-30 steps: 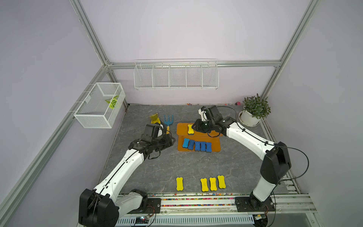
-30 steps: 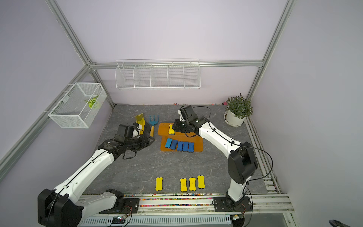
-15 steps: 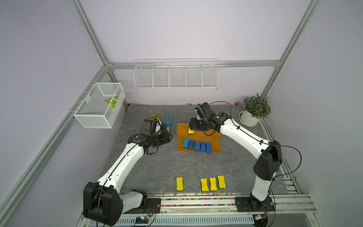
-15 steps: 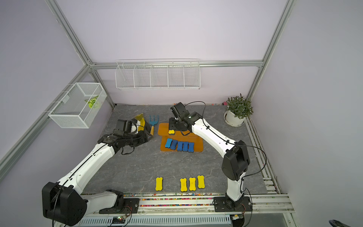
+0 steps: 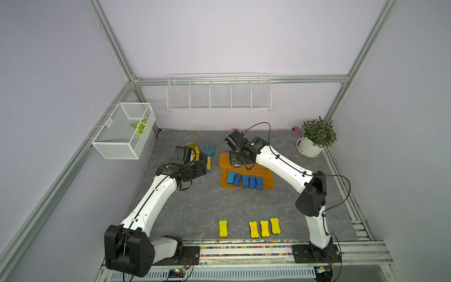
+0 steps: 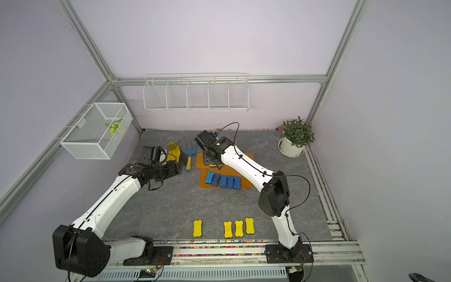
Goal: Remove the whiteboard erasers from the shelf
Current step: Pick up the whiteboard eraser from the shelf.
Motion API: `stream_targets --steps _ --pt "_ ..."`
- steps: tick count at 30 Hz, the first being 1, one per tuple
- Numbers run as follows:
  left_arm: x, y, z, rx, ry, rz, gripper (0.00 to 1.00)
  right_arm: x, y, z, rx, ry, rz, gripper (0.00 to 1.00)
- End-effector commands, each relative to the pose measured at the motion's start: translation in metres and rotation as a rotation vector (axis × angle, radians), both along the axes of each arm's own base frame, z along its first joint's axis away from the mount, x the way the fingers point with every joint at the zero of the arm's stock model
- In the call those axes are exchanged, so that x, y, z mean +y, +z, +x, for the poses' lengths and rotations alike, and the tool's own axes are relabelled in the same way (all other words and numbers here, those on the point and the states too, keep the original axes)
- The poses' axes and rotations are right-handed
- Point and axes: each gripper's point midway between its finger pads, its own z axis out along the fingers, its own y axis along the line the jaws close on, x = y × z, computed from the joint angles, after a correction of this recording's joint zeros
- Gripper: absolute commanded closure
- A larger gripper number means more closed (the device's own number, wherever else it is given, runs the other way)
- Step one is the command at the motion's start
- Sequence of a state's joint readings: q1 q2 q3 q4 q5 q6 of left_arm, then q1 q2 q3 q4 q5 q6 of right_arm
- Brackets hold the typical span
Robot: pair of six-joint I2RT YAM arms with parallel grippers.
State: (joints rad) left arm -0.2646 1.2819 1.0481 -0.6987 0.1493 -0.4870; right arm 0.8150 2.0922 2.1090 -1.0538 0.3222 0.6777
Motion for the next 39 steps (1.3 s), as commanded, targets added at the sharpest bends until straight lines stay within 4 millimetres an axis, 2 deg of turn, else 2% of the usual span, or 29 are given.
stream_targets --steps 1,28,39 --pt "0.005 -0.004 0.0 0.016 0.001 0.031 0.31 -0.007 0.005 -0.001 -0.02 -0.037 -0.061 0.32" --pt "0.011 0.0 -0.002 0.002 0.013 0.043 0.3 0.013 -0.016 0.014 -0.036 -0.053 -0.065 0.4" --pt "0.011 0.001 -0.003 -0.001 0.016 0.04 0.3 0.012 -0.025 0.016 -0.029 -0.06 -0.083 0.48"
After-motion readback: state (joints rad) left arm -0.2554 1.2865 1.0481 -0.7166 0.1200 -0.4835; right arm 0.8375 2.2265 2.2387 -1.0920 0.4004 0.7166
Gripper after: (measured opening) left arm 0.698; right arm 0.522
